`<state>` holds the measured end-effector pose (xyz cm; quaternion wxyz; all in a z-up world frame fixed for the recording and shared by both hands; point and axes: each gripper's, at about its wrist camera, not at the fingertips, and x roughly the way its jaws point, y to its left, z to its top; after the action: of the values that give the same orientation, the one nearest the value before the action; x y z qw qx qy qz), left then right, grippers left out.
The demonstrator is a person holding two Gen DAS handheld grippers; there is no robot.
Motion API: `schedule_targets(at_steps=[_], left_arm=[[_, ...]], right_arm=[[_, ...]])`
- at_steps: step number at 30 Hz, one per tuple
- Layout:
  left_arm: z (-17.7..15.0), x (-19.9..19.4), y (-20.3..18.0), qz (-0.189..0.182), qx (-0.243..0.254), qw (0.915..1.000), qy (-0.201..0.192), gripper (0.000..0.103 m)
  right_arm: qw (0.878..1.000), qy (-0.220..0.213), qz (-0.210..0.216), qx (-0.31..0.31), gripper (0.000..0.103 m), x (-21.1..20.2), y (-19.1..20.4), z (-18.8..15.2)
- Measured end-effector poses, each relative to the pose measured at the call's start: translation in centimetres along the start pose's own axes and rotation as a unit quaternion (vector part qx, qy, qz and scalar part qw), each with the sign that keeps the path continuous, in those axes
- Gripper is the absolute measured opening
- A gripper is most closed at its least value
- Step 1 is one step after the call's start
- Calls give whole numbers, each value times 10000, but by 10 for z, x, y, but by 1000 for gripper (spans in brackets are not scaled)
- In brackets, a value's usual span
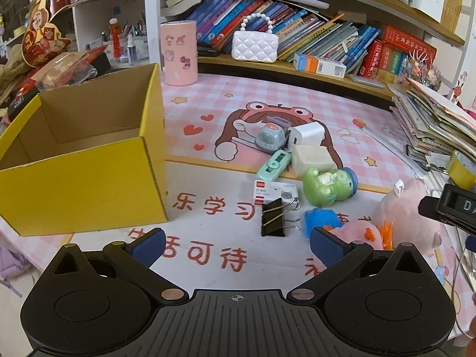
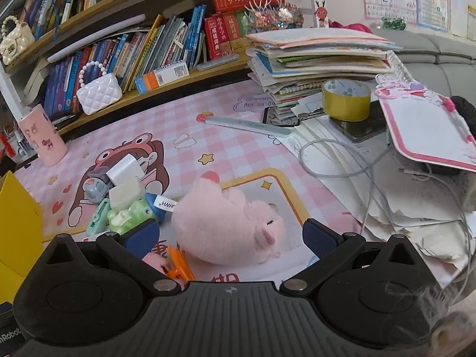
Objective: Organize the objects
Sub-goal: 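Reach the right tool to the pink plush pig and close on it, then lift the pig with the right tool while the left tool grasps the orange-tufted plush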
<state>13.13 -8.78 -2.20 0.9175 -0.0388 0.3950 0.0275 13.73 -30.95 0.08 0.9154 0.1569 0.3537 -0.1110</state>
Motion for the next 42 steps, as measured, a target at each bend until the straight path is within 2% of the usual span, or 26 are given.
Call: schedule_targets(at_steps=[8, 12, 15, 16, 18, 19, 20, 23, 26, 30, 35, 37, 38, 42], left_arm=[[6, 4, -7, -9, 106, 9999, -26, 103], [10, 5, -8, -74, 117, 9999, -61, 102], [12, 7, -11, -207, 152, 9997, -36, 102], [11, 8, -14, -297, 175, 9994, -3, 101], [12, 13, -21, -523, 249, 9983, 105, 96], [12, 16, -25, -622, 299, 9975, 146, 95], [12, 19, -31, -737, 383, 9964, 198, 92], [11, 26, -52, -981, 667, 9924, 340, 86], [6, 33, -73, -1147, 973, 9872, 523, 86], [0, 44, -91, -1084, 1198, 9837, 783, 88], [-6, 61, -99, -934, 1113, 9835, 1082, 88], [-7, 65, -98, -856, 1035, 9848, 1097, 84], [-7, 66, -96, -881, 981, 9851, 1107, 75], [-5, 59, -83, -910, 757, 9880, 988, 73]], right_arm=[[9996, 217, 173, -11, 103, 30, 3, 13], [9983, 516, 119, -240, 103, 51, 13, 12], [9977, 524, -73, -435, 103, 61, 17, 14], [9975, 524, -138, -453, 95, 64, 16, 16], [9977, 446, -192, -477, 87, 65, 12, 20], [9980, 403, -127, -461, 75, 65, 8, 23], [9985, 320, -5, -449, 56, 63, 5, 26], [9990, 104, 154, -396, 52, 53, -3, 36], [9994, 30, 326, -141, 52, 45, -19, 40], [9984, -113, 548, 11, 52, 33, -31, 42], [9975, -134, 688, -111, 52, 22, -34, 37], [9973, -108, 706, -144, 52, 20, -35, 35], [9973, -98, 708, -155, 52, 19, -35, 34], [9975, -76, 686, -137, 52, 18, -34, 32]])
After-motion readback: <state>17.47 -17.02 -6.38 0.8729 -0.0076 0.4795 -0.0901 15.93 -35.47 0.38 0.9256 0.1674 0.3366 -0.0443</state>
